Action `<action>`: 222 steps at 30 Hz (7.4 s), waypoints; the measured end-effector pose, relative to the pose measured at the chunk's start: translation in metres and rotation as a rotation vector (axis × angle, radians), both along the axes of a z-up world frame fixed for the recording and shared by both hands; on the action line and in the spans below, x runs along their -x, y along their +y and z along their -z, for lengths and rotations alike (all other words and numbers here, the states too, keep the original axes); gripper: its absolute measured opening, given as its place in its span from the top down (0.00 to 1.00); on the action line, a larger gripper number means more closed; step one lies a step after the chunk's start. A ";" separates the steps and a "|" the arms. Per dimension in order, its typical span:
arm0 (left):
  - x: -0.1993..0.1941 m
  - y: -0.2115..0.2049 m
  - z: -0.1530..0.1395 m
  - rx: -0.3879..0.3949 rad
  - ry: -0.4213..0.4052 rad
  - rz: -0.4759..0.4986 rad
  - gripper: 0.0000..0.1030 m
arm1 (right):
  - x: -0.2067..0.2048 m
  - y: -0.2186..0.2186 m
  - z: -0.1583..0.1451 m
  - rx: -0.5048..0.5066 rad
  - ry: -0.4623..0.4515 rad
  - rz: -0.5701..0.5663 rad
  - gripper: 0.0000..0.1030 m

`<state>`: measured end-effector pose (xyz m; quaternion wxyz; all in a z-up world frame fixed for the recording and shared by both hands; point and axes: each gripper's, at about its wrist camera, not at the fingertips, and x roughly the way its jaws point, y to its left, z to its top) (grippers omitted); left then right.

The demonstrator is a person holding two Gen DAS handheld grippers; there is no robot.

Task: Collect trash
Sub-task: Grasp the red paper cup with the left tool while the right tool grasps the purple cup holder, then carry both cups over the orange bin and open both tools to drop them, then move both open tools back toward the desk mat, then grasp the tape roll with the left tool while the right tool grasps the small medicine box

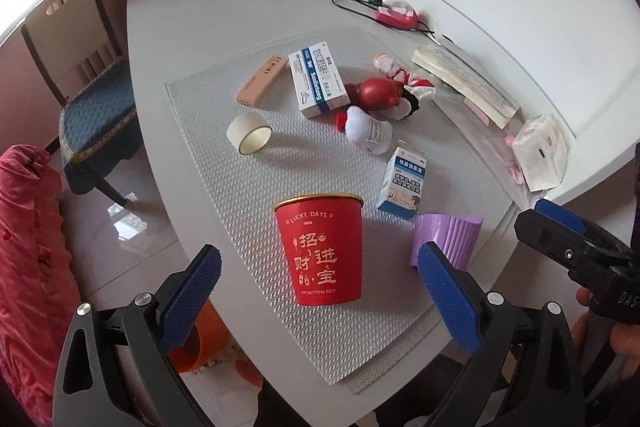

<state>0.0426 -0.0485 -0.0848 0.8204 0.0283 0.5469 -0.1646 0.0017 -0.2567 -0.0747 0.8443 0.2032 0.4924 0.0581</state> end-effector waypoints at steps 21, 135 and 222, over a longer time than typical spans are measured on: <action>-0.024 -0.006 0.054 0.031 0.160 0.039 0.06 | 0.003 -0.009 0.077 -0.240 0.235 0.200 0.14; 0.087 0.370 0.306 -0.026 0.425 -0.449 0.21 | -0.039 0.565 0.379 0.381 0.355 -1.427 0.29; -0.065 -0.030 0.060 -0.073 0.153 0.692 0.74 | -0.113 0.022 0.077 0.221 0.000 -0.749 0.26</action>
